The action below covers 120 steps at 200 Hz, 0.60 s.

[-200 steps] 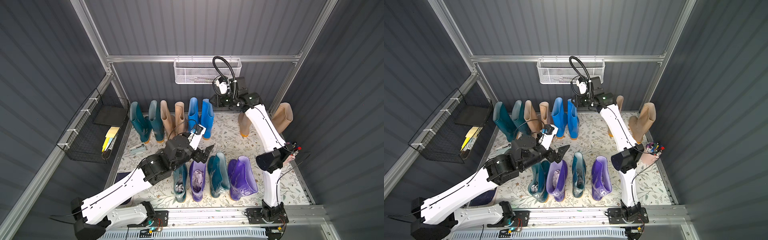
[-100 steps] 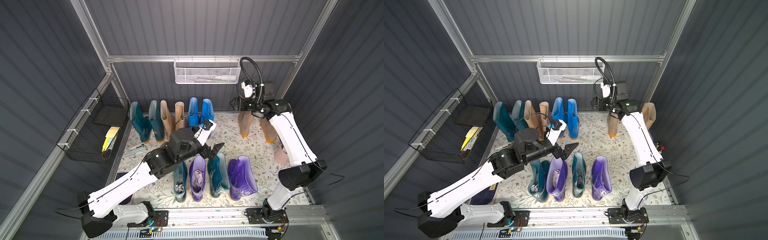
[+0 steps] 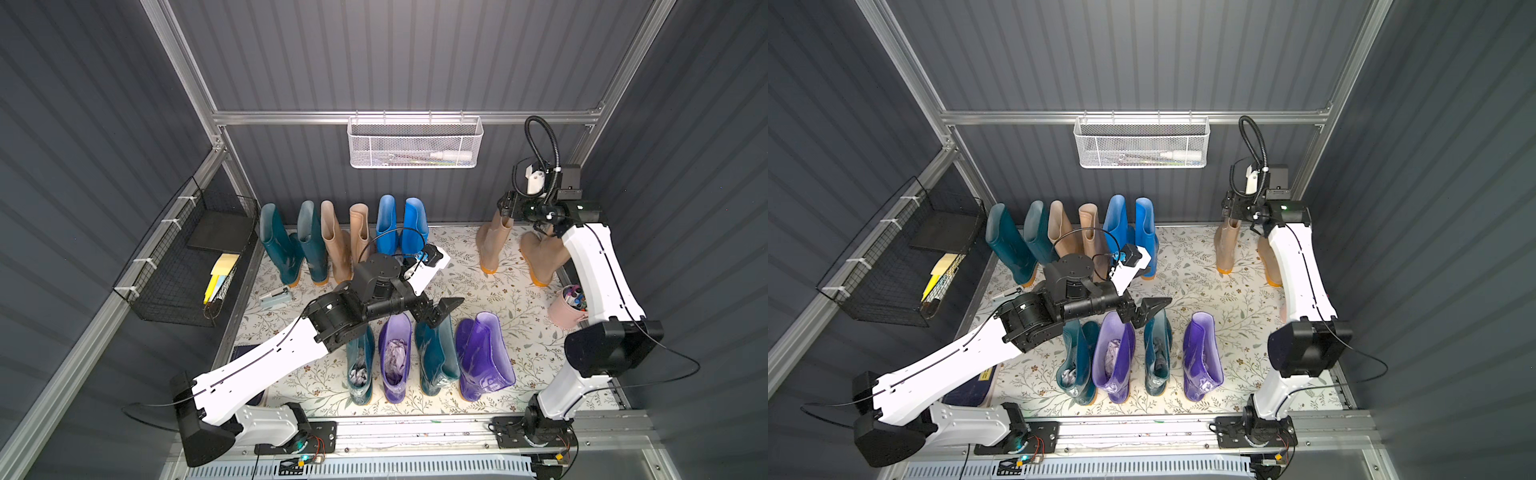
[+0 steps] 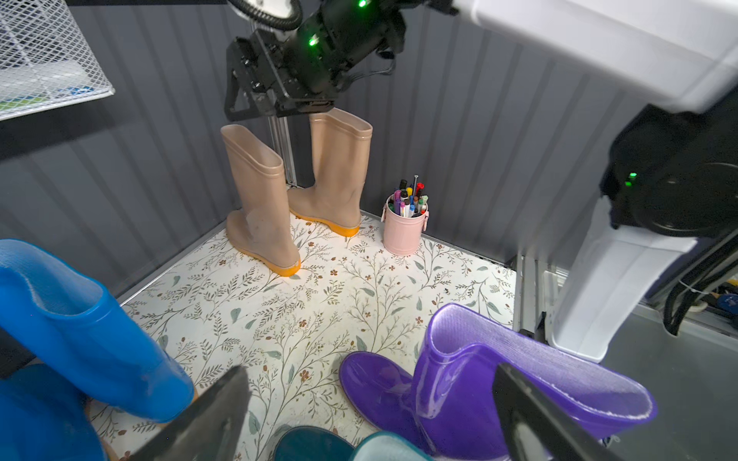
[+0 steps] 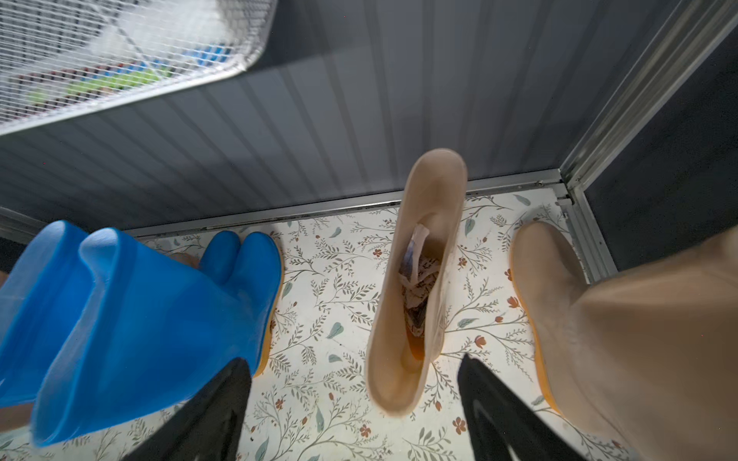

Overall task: Match and arrange rain boots in pairs
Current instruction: Pick up the rain boot at the center of the board.

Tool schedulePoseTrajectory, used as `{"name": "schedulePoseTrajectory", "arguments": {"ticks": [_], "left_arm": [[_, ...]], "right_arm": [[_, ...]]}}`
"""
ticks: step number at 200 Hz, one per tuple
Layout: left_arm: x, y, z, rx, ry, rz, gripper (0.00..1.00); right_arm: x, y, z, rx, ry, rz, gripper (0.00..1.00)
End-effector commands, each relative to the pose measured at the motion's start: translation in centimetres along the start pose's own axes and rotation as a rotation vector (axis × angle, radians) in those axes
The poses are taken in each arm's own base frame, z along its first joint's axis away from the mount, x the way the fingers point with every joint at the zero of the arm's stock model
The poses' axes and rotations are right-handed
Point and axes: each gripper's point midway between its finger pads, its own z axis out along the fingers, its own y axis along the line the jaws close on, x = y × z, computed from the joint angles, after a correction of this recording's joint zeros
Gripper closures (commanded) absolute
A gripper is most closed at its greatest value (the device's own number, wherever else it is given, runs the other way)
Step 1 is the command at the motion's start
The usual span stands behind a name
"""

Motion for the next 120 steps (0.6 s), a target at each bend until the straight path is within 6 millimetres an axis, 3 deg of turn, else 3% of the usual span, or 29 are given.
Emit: {"name": "schedulePoseTrajectory", "arguments": {"ticks": [1, 76, 120], "left_arm": [[-1.9, -0.7, -0.6, 0.034, -0.05, 0.027, 0.03], [-0.9, -0.2, -1.5, -0.008, -0.039, -0.007, 0.03], [-0.7, 0.0, -2.0, -0.02, -0.039, -0.02, 0.03]], "right_arm": [[-0.3, -1.1, 2.0, 0.04, 0.004, 0.013, 0.16], [1.1, -3.9, 7.9, 0.15, 0.038, 0.032, 0.2], [1.7, -4.4, 10.1, 0.158, 0.055, 0.017, 0.31]]}}
